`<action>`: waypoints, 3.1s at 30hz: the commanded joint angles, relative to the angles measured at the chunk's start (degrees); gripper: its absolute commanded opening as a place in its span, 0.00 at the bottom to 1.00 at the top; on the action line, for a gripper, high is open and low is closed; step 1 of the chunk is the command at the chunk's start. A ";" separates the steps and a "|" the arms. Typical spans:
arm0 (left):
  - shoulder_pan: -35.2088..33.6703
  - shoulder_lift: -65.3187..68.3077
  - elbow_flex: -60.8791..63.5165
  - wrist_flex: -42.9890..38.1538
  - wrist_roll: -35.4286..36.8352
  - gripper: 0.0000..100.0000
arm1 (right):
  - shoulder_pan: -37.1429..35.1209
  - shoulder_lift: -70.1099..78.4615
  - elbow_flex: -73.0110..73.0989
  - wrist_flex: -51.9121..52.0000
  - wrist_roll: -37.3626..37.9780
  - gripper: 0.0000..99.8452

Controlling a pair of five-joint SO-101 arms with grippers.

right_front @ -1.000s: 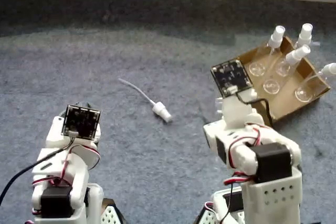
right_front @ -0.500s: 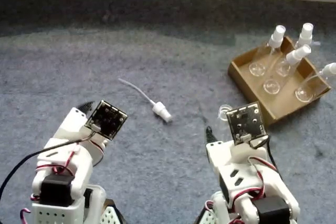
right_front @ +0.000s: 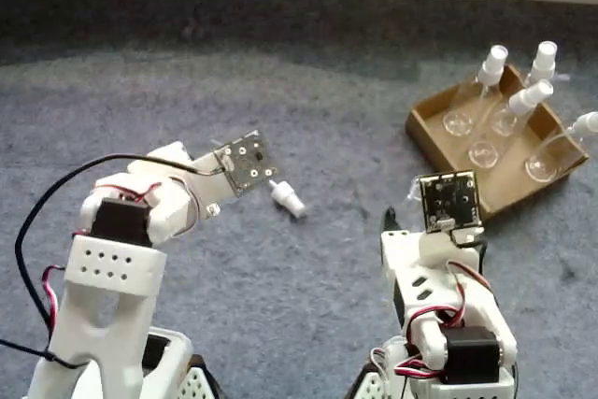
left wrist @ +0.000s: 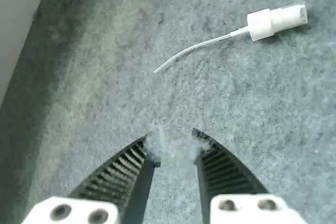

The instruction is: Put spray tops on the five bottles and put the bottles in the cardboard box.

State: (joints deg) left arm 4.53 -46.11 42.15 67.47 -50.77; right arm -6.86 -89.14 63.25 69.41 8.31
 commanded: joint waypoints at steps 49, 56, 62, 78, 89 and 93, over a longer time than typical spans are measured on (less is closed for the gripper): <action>19.82 60.26 -40.48 -1.76 -23.03 0.15 | 2.86 -0.75 10.77 -9.71 -1.05 0.15; 19.82 67.74 -41.19 -3.69 -23.30 0.15 | 1.45 -0.75 10.77 -9.71 -1.05 0.15; 18.68 70.46 -44.00 -3.43 -23.38 0.14 | -0.04 -0.75 10.86 -9.63 -0.97 0.15; 18.24 66.95 -47.52 4.75 -18.11 0.02 | -0.13 -0.75 10.86 -9.63 -0.97 0.15; 18.15 58.77 -57.80 7.38 13.27 0.02 | -0.22 -0.75 17.10 -17.54 -0.97 0.15; 18.15 55.96 -60.44 7.65 23.56 0.02 | -0.22 -0.75 20.79 -20.44 -0.97 0.15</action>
State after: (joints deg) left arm 23.52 14.81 -13.93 74.77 -35.12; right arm -6.42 -89.32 83.74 51.82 7.96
